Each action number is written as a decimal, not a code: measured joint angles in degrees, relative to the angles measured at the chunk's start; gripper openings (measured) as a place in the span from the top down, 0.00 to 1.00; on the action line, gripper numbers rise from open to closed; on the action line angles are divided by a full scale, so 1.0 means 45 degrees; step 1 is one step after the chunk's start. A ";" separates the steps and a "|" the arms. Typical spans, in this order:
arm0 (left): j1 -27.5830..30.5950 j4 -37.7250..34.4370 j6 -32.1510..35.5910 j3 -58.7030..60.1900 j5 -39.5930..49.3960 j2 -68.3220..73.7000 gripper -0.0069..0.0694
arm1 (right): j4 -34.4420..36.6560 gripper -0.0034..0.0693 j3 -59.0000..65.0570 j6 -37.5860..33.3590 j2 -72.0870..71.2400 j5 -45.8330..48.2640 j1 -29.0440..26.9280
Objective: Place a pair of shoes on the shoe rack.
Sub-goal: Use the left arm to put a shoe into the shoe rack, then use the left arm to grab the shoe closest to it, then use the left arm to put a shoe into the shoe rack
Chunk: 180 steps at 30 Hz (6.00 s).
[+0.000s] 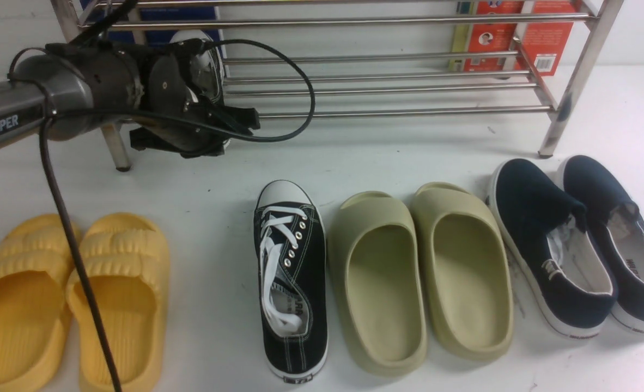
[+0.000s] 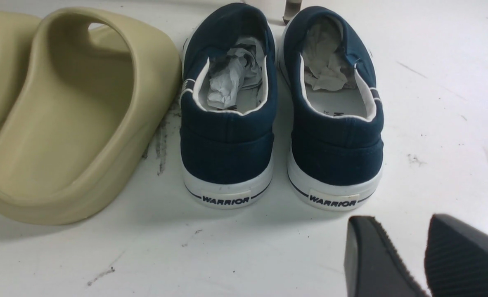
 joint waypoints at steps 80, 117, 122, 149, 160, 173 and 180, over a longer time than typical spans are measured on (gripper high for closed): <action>-0.4640 -0.1376 -0.2576 0.5647 0.3099 -0.4181 0.43 | 0.0000 0.62 0.0000 0.0000 0.0000 0.0000 0.0000; -0.3828 0.0798 -0.3665 0.1950 0.3946 -0.3250 0.86 | 0.0000 0.62 0.0000 0.0000 0.0000 0.0000 0.0000; -0.2783 0.1010 -0.3581 -0.0254 0.3698 -0.1531 0.86 | 0.0000 0.62 0.0000 0.0000 0.0000 0.0000 0.0000; -0.0628 0.1609 -0.3621 -0.4501 0.2379 0.2381 0.86 | 0.0000 0.62 0.0000 0.0000 0.0000 0.0000 0.0000; -0.0618 0.2460 -0.3621 -0.5190 0.2076 0.2817 0.86 | 0.0000 0.62 0.0000 0.0000 0.0000 0.0000 0.0000; -0.0370 0.2775 -0.4137 -0.5204 0.1470 0.3066 0.86 | 0.0000 0.62 0.0000 -0.0004 0.0000 0.0000 0.0000; -0.0346 0.2863 -0.4290 -0.5208 0.1100 0.3066 0.86 | 0.0000 0.62 0.0000 -0.0004 0.0000 0.0000 0.0000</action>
